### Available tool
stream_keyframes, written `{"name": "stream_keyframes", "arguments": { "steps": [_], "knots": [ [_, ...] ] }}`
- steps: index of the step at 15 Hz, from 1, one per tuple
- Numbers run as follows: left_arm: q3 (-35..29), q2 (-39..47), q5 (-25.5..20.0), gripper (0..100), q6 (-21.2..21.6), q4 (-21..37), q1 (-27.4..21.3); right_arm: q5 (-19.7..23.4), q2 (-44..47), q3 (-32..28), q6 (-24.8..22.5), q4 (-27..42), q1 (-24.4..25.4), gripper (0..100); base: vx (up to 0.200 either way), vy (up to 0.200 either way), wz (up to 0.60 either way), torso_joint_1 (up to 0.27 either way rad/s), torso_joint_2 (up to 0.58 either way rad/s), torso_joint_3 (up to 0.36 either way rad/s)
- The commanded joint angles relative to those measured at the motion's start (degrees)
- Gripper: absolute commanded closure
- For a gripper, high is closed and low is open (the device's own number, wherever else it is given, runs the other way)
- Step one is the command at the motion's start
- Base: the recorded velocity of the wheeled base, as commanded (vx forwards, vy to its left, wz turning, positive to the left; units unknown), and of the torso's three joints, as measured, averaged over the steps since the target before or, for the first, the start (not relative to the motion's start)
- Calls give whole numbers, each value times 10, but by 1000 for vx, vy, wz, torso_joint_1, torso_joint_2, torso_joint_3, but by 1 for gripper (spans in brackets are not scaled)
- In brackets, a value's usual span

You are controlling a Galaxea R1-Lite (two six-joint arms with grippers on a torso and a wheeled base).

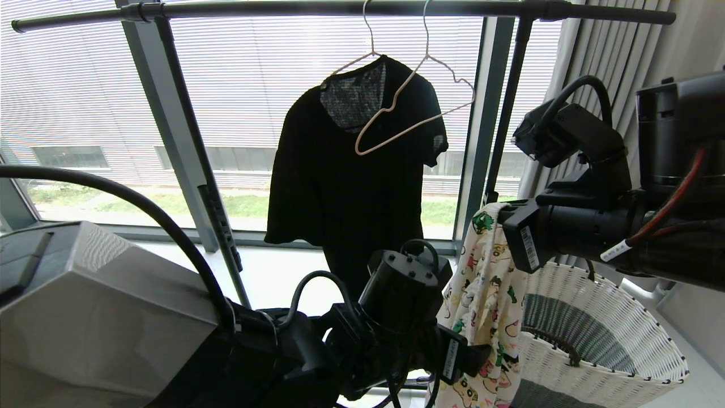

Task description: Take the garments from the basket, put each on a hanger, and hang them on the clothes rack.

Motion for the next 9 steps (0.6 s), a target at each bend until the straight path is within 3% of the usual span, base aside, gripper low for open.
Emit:
{"name": "stream_keyframes", "arguments": {
  "steps": [1,5,9],
  "knots": [
    [-5,29,19,0,0,-6,14,0,0,-1,0,0,2,100,0,0,0,0,0,0],
    [18,20,20,0,0,-7,26,0,0,-3,0,-1,2,100,0,0,0,0,0,0],
    [70,44,95,0,18,-6,32,-2,-11,-6,0,3,5,100,0,0,0,0,0,0]
  ]
}}
